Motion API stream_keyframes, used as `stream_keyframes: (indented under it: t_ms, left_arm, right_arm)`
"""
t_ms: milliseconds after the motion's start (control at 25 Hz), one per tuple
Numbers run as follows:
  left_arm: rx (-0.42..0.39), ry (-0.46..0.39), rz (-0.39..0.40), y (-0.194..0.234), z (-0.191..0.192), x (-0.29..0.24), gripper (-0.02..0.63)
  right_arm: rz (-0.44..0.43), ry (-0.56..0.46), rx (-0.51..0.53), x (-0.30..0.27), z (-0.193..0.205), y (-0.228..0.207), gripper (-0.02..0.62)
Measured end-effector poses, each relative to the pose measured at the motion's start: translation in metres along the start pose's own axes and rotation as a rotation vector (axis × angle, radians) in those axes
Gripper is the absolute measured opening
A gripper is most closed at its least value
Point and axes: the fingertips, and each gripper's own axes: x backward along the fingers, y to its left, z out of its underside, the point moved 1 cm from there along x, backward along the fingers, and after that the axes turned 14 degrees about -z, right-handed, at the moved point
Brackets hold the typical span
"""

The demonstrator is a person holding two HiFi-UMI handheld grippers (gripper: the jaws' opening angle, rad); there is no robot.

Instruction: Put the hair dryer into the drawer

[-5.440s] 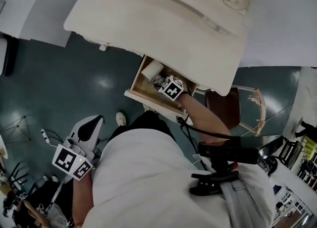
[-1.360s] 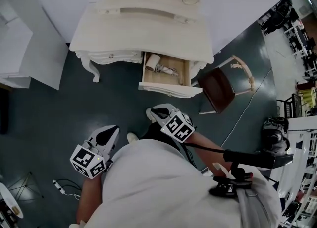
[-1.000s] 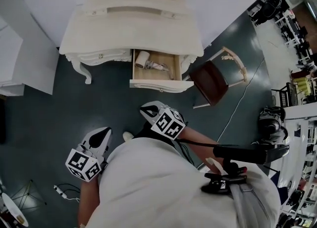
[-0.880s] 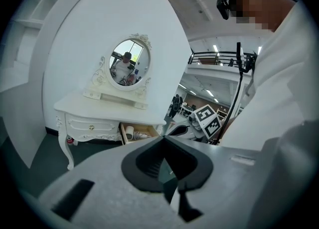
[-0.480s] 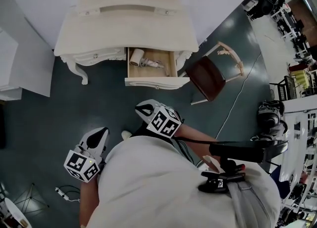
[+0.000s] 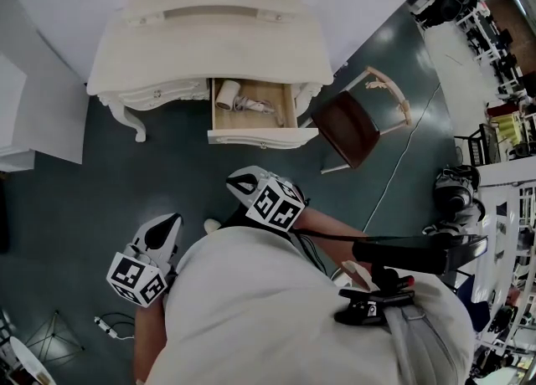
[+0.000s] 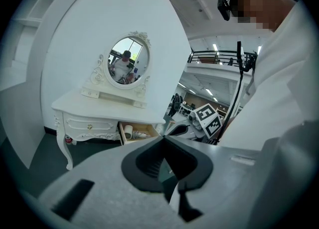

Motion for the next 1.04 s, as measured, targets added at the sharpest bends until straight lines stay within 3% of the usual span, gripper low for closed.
stream_keyframes:
  t_ms: [600, 1040]
  left_arm:
    - [0.004, 0.030, 0.008, 0.004, -0.004, -0.024, -0.002]
    - [0.005, 0.043, -0.012, 0.014, -0.031, -0.072, -0.002]
  right_arm:
    - [0.006, 0.011, -0.015, 0.003, 0.013, -0.021, 0.000]
    - [0.010, 0.015, -0.035, 0.015, 0.025, -0.079, 0.000]
